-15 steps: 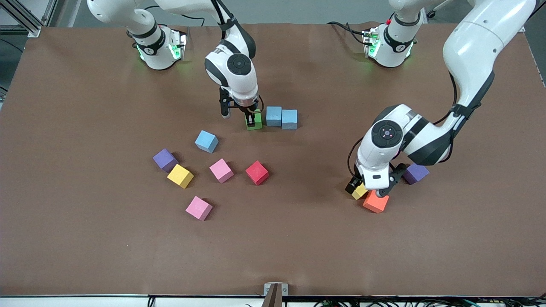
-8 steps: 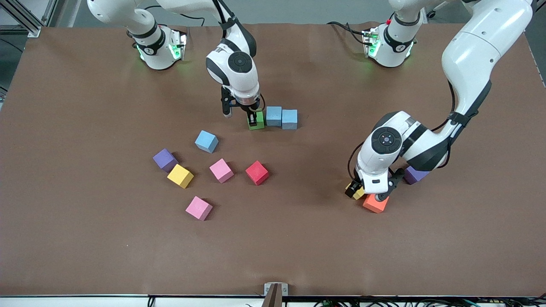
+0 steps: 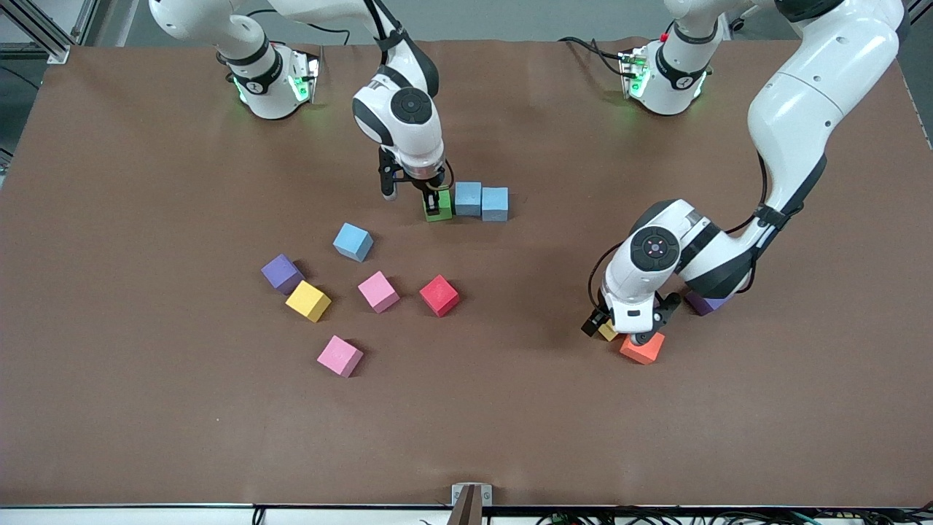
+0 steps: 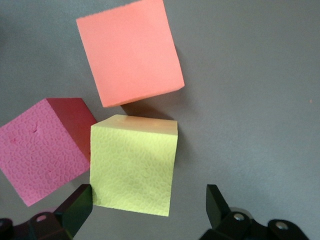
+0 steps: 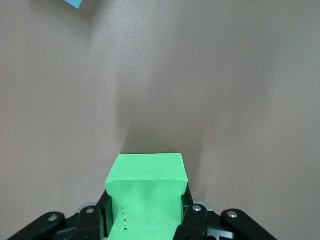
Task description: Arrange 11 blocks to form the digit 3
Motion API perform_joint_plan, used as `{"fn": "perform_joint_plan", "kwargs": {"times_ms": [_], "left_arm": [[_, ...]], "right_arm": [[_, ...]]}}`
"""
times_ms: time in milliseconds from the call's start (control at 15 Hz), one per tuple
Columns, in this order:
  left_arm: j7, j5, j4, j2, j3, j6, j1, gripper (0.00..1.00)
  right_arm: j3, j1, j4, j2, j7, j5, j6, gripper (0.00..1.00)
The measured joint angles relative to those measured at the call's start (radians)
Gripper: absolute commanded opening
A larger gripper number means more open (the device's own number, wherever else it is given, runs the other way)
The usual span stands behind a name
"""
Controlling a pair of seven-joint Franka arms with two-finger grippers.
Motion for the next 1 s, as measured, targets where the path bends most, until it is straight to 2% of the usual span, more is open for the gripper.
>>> {"fn": "perform_joint_plan", "kwargs": {"times_ms": [732,998], "left_arm": [[0.016,0.0,0.01,-0.016,-0.001,0.003,0.013,1.0],[0.043,0.0,-0.028,-0.017,-0.031,0.002,0.055,1.0]], "right_arm": [[0.001,0.02,-0.001,0.006,0.025,0.0,0.015,0.0],[0.001,0.021,-0.001,0.006,0.025,0.0,0.015,0.01]]}}
